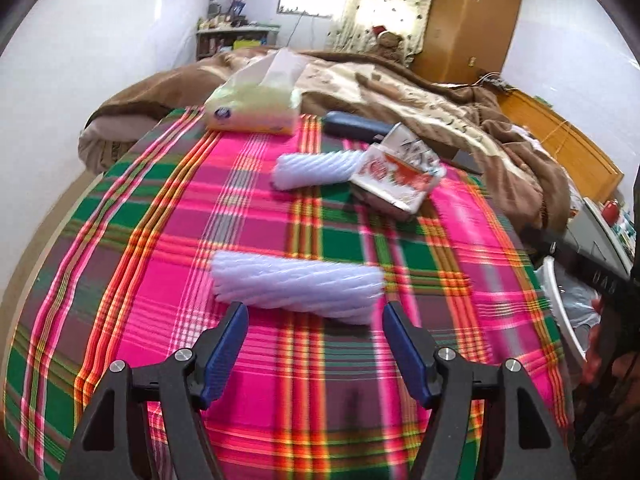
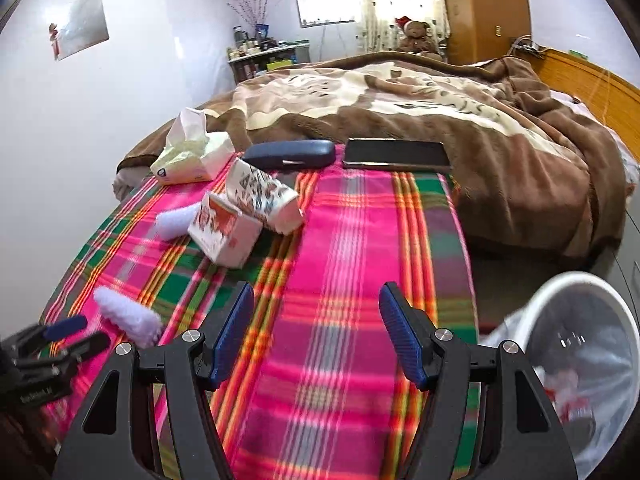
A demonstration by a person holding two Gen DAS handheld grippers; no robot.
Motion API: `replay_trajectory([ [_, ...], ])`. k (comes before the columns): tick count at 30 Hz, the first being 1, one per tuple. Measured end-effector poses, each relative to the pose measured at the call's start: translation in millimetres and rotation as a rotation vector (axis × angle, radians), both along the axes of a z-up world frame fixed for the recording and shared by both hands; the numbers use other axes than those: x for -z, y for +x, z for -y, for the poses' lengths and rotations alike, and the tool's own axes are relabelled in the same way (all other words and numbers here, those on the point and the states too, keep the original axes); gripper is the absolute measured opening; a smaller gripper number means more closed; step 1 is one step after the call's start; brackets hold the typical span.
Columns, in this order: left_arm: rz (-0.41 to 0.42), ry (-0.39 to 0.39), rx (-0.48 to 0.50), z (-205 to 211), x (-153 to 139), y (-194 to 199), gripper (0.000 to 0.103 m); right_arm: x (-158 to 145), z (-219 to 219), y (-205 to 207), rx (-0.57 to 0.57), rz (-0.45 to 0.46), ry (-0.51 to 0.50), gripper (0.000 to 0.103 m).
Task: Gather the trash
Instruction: 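Move both tools back over the table toward the remaining trash, then grasp the white foam sleeve with the left tool while the right tool grasps the patterned paper cup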
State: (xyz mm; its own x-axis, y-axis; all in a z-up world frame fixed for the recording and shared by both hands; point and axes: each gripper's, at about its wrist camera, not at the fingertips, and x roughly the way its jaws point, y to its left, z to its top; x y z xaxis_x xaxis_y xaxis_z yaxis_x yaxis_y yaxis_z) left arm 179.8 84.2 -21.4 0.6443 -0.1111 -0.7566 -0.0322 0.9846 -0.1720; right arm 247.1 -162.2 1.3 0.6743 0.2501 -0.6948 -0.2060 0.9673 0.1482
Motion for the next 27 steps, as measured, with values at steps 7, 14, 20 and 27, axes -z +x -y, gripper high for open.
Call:
replay_trajectory([
  [7, -0.052, -0.054, -0.025, -12, 17, 21, 0.069, 2, -7, 36, -0.039, -0.009, 0.028, 0.067],
  [14, -0.068, -0.122, -0.073, -26, 22, 44, 0.070, 3, -19, 66, -0.067, -0.013, 0.022, 0.067],
  [20, -0.060, -0.136, -0.107, -31, 19, 63, 0.070, 7, -25, 83, -0.124, -0.040, 0.047, 0.067],
  [27, -0.059, -0.190, -0.122, -36, 19, 82, 0.072, 19, -30, 101, -0.160, -0.106, 0.079, 0.067],
])
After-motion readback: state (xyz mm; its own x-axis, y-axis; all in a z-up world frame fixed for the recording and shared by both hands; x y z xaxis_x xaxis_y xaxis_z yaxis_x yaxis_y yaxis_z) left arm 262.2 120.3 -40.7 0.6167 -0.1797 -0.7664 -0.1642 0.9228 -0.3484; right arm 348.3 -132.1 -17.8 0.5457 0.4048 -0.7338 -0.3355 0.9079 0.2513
